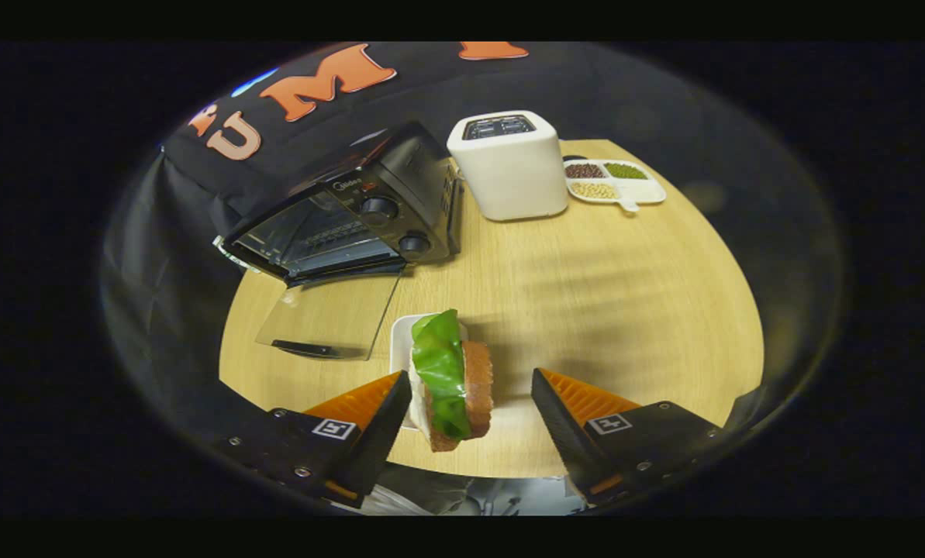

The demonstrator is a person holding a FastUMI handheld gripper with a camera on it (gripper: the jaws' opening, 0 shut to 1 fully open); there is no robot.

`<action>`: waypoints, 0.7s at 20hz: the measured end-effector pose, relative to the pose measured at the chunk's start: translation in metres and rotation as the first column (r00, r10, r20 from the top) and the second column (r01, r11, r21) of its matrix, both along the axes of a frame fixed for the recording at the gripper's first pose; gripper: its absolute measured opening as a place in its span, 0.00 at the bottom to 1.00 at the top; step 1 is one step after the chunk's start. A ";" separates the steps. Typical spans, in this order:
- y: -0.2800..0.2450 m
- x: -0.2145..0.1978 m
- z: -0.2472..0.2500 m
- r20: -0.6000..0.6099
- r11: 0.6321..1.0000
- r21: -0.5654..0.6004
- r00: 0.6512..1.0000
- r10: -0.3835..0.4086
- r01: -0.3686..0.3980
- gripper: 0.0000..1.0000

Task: Open the toaster oven, put the food inside, and close the toaster oven door.

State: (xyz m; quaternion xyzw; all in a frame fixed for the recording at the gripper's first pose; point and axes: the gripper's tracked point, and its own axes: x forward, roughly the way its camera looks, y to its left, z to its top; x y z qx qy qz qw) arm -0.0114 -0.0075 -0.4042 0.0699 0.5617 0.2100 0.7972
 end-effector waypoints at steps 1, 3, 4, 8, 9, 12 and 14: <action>0.002 -0.002 -0.005 -0.028 1.000 0.005 1.000 0.004 -0.004 0.88; 0.007 -0.002 -0.009 -0.073 1.000 0.031 0.997 0.009 -0.006 0.76; 0.009 -0.004 -0.008 -0.093 0.999 0.047 0.996 0.011 -0.006 0.72; 0.017 -0.008 -0.003 -0.138 0.997 0.075 0.990 0.015 -0.005 0.42; 0.017 -0.010 -0.001 -0.137 0.998 0.068 0.990 0.017 -0.008 0.37; 0.018 -0.011 0.012 -0.108 0.998 0.059 0.994 0.021 -0.014 0.33; 0.021 -0.009 0.029 -0.078 0.997 0.080 0.997 0.013 -0.006 0.32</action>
